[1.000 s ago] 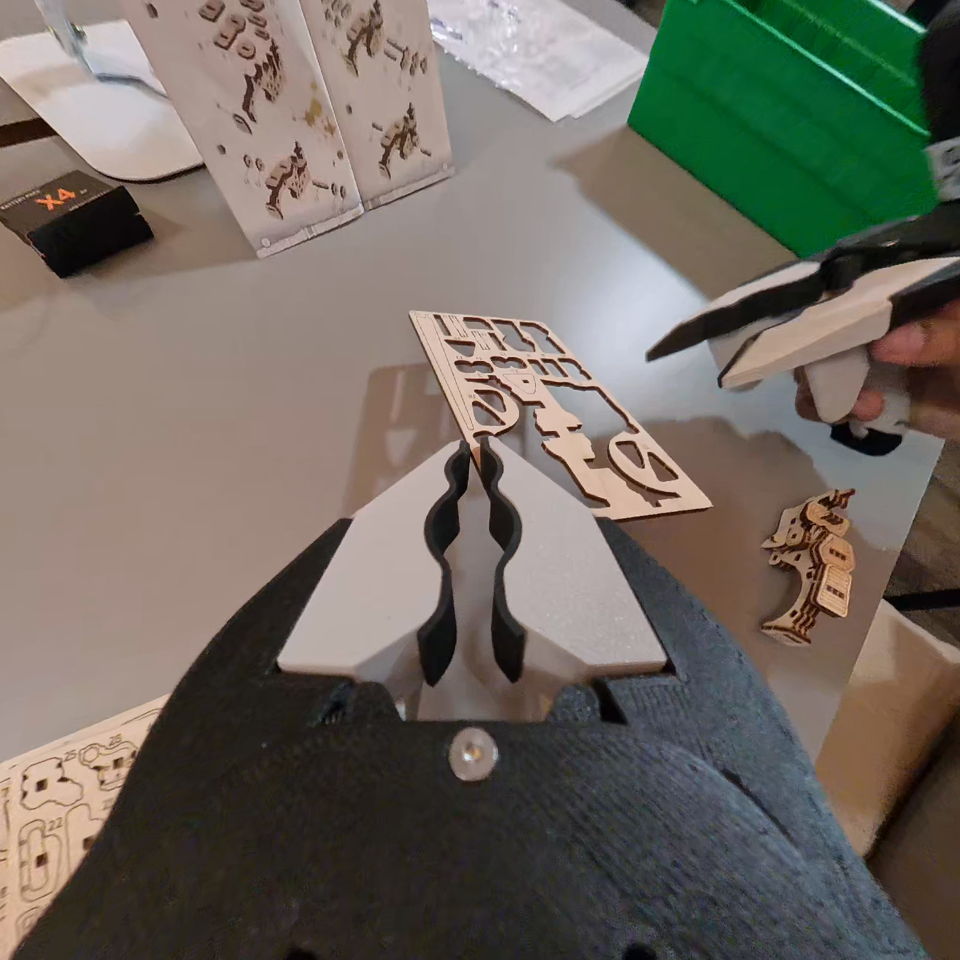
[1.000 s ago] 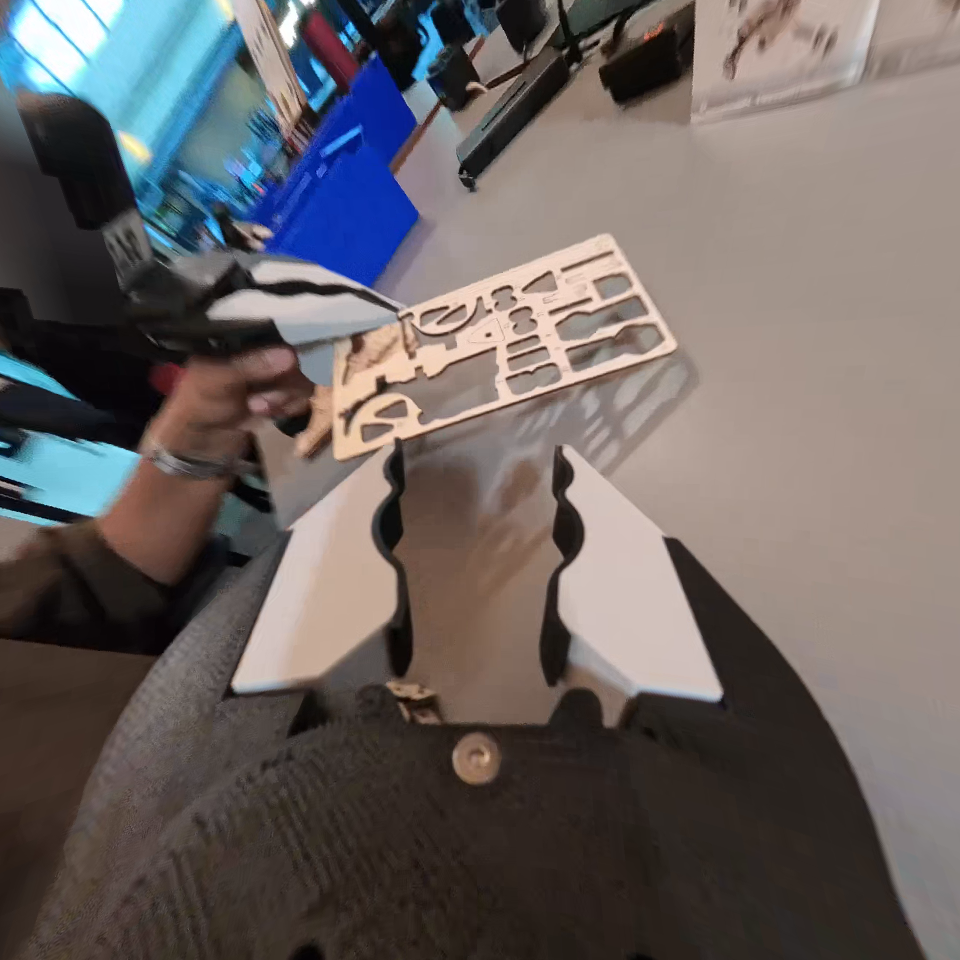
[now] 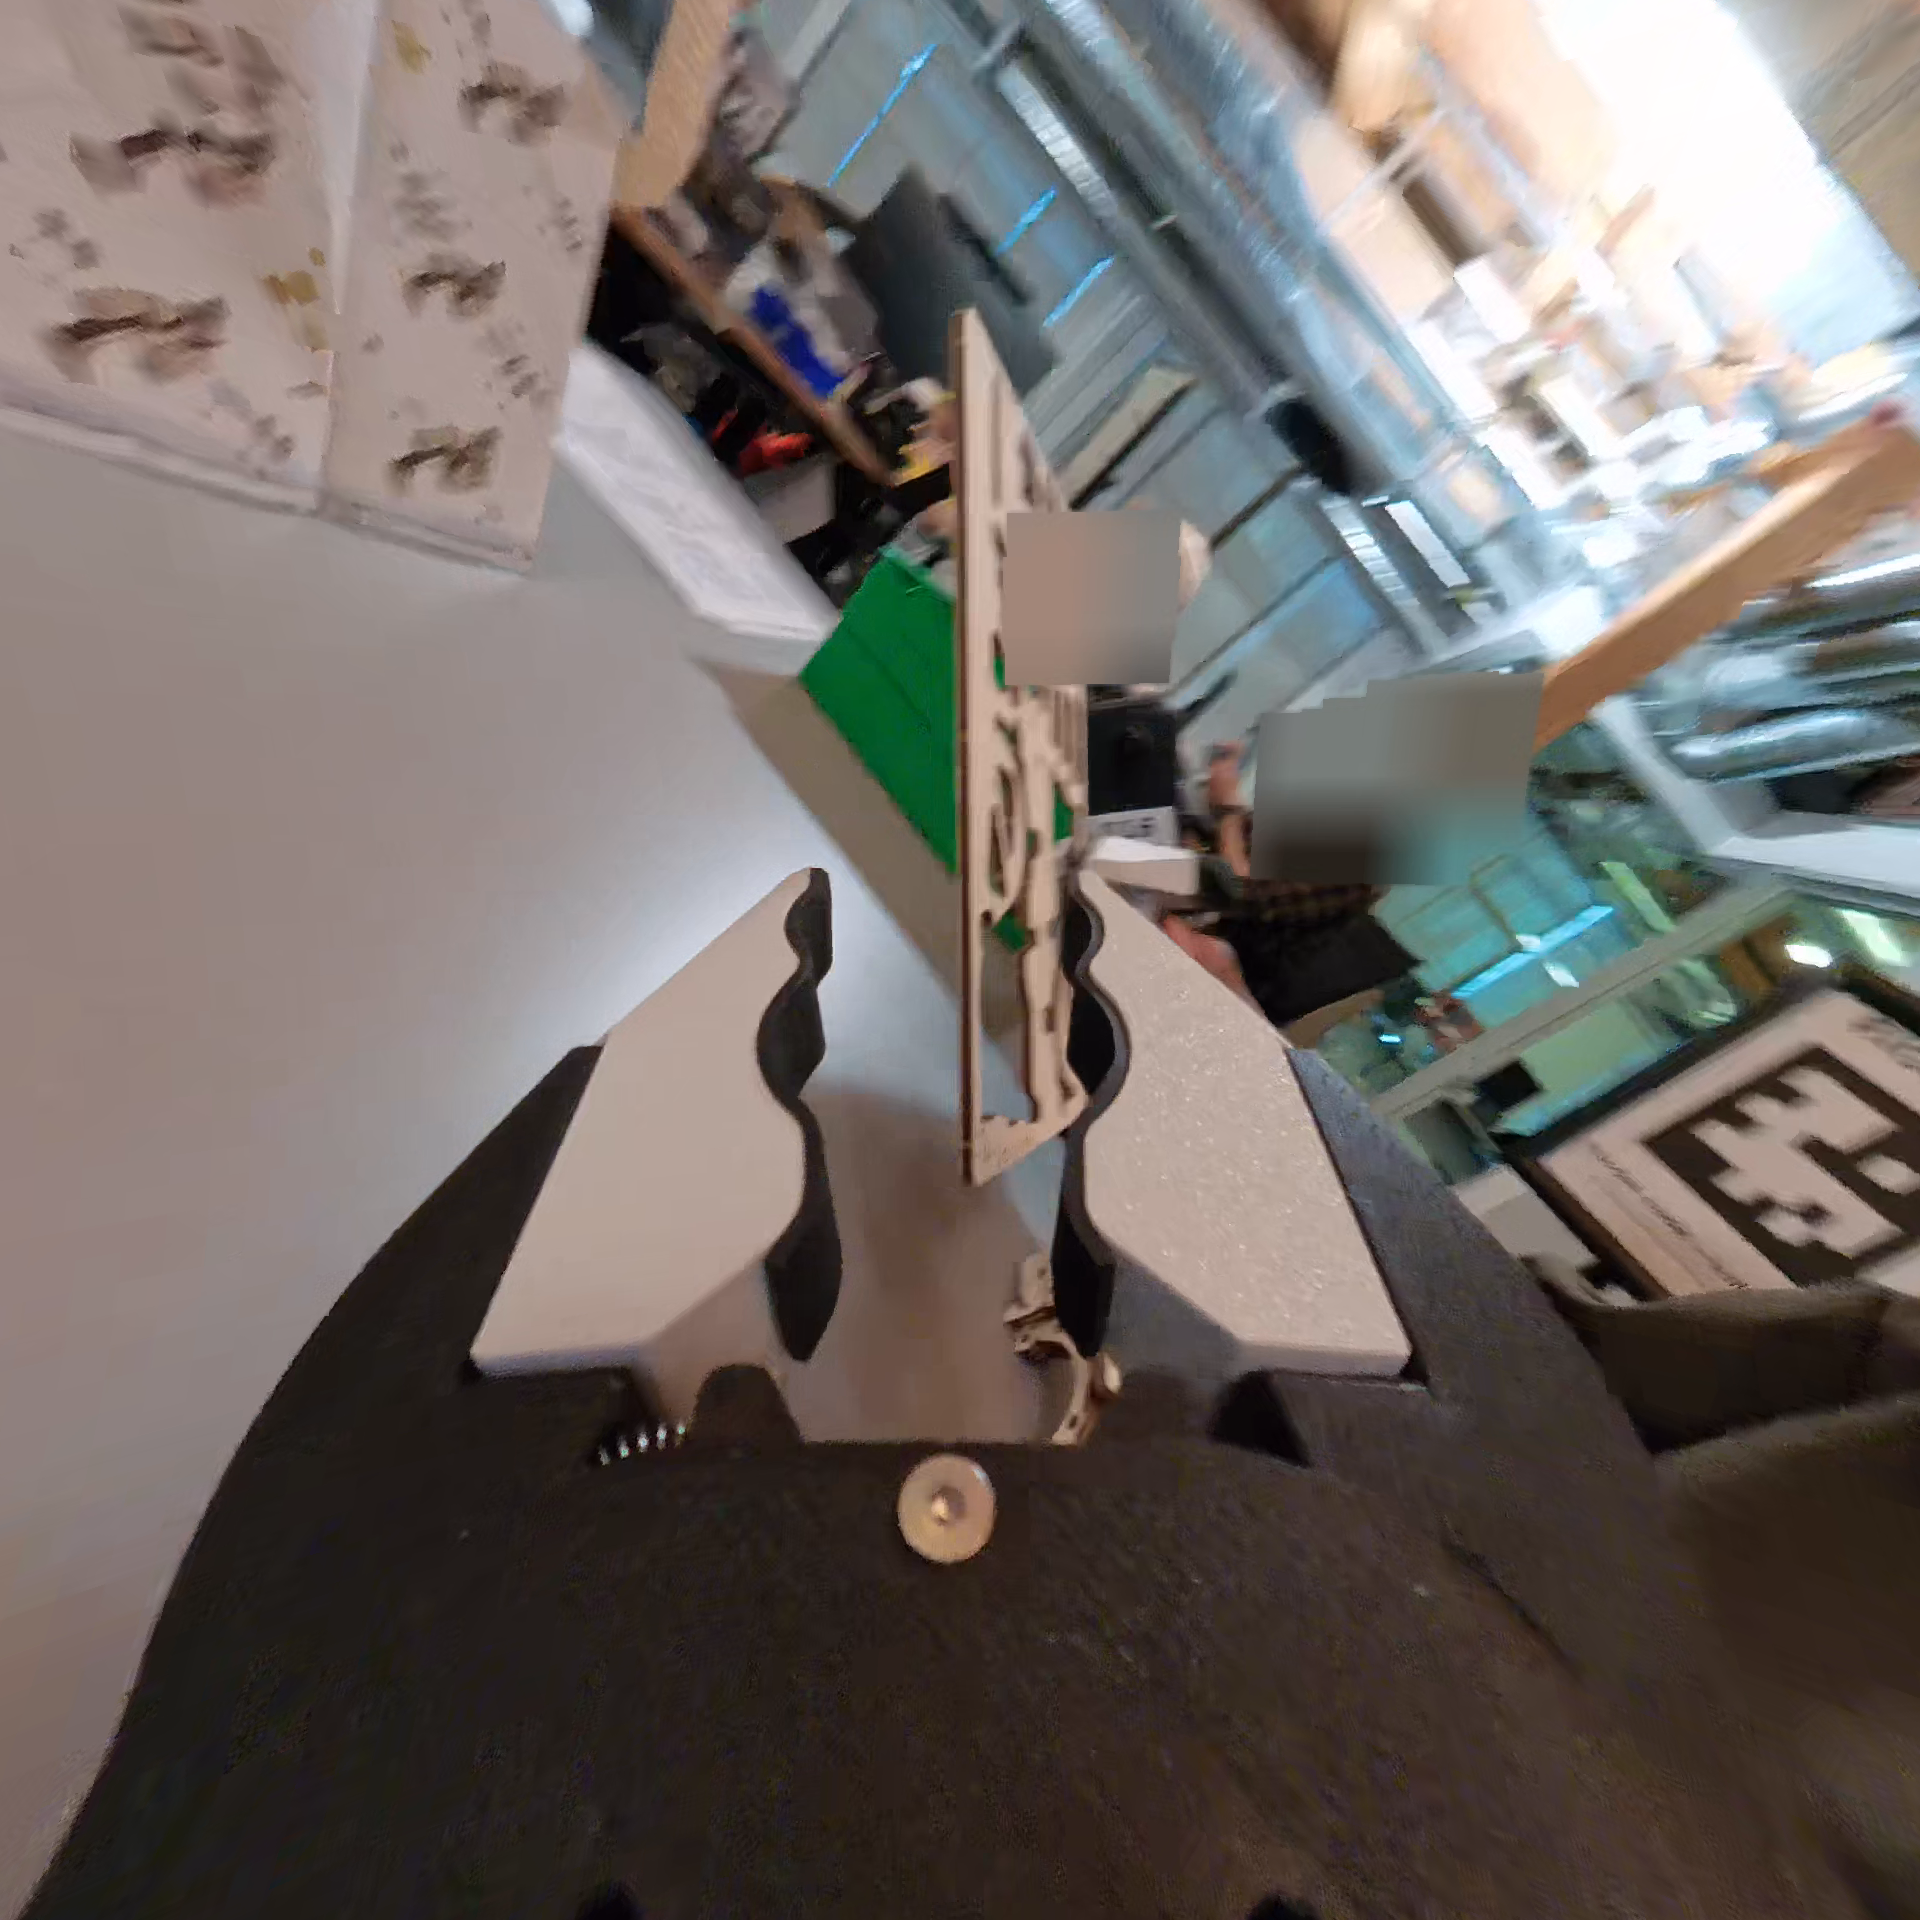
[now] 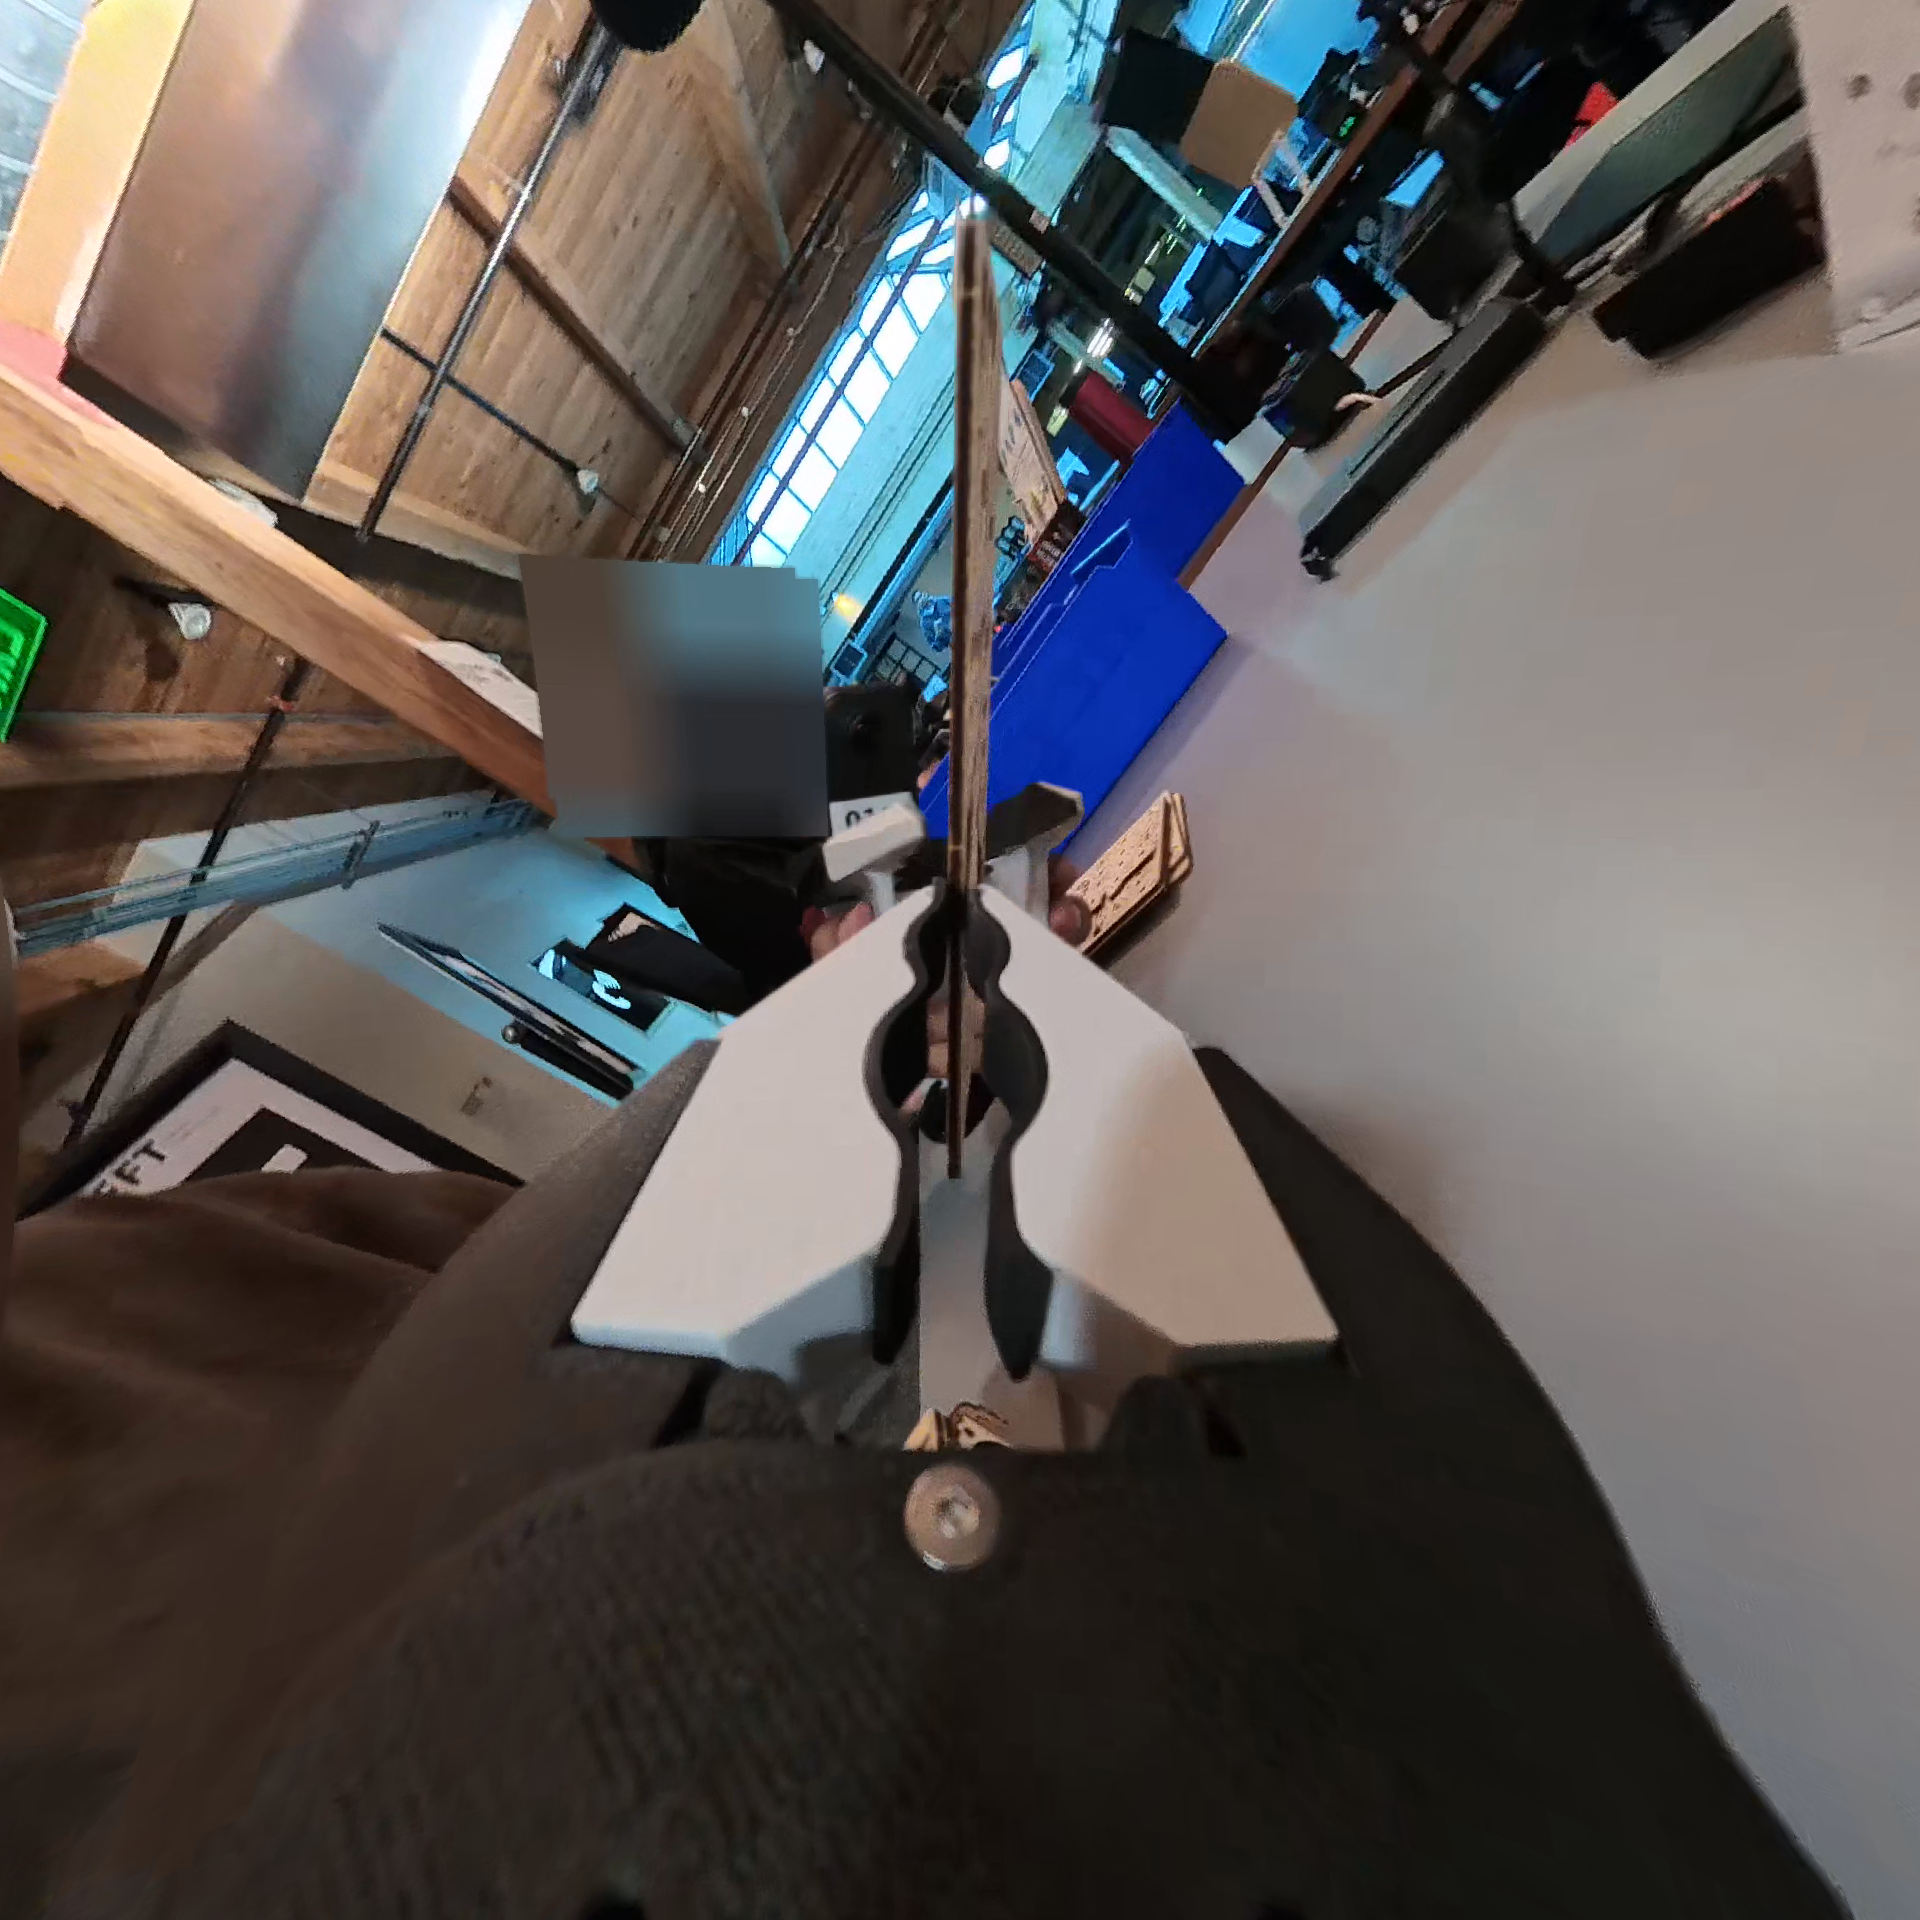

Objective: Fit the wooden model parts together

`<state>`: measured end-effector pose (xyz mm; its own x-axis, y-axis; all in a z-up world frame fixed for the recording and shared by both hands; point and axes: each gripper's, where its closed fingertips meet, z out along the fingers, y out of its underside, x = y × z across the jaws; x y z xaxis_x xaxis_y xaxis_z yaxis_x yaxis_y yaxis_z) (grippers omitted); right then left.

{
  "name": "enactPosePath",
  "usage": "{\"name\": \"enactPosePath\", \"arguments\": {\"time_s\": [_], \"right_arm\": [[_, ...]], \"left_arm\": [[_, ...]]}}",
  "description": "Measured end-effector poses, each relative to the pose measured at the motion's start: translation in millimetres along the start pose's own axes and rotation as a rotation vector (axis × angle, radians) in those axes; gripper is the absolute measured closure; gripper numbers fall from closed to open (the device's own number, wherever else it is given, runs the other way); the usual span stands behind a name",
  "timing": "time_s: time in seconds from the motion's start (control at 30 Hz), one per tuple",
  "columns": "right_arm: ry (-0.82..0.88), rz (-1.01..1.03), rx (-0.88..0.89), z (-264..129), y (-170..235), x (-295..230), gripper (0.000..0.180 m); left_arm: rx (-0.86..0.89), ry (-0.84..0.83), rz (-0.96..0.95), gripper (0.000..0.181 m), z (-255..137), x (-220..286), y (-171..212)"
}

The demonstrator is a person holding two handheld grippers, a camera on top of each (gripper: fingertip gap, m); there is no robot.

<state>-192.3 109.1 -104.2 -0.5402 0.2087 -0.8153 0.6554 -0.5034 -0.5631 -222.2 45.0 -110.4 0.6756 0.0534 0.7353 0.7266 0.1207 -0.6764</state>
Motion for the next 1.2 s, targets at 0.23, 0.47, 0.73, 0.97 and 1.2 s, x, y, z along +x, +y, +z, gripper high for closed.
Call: {"name": "enactPosePath", "arguments": {"time_s": [0.23,0.47,0.73,0.97,1.2], "right_arm": [[0.019,-0.089,-0.101,16.2,17.3,-10.9,0.18],[0.064,-0.16,-0.199,25.7,26.3,-13.0,0.179],[0.299,-0.32,-0.167,23.3,-11.4,21.3,0.15],[0.41,-0.651,-0.085,29.6,-58.1,20.6,0.068],[0.416,-0.772,-0.194,22.4,-22.9,64.1,0.102]], "left_arm": [[0.005,0.182,-0.082,0.142,1.8,12.9,4.8],[0.048,0.182,-0.039,0.177,-6.5,17.2,4.1],[0.103,0.143,0.002,0.181,9.3,-1.1,-12.5],[0.187,0.2,-0.078,0.181,11.0,-14.4,-17.5],[0.221,0.151,-0.041,0.181,11.9,-22.8,-23.7]]}}
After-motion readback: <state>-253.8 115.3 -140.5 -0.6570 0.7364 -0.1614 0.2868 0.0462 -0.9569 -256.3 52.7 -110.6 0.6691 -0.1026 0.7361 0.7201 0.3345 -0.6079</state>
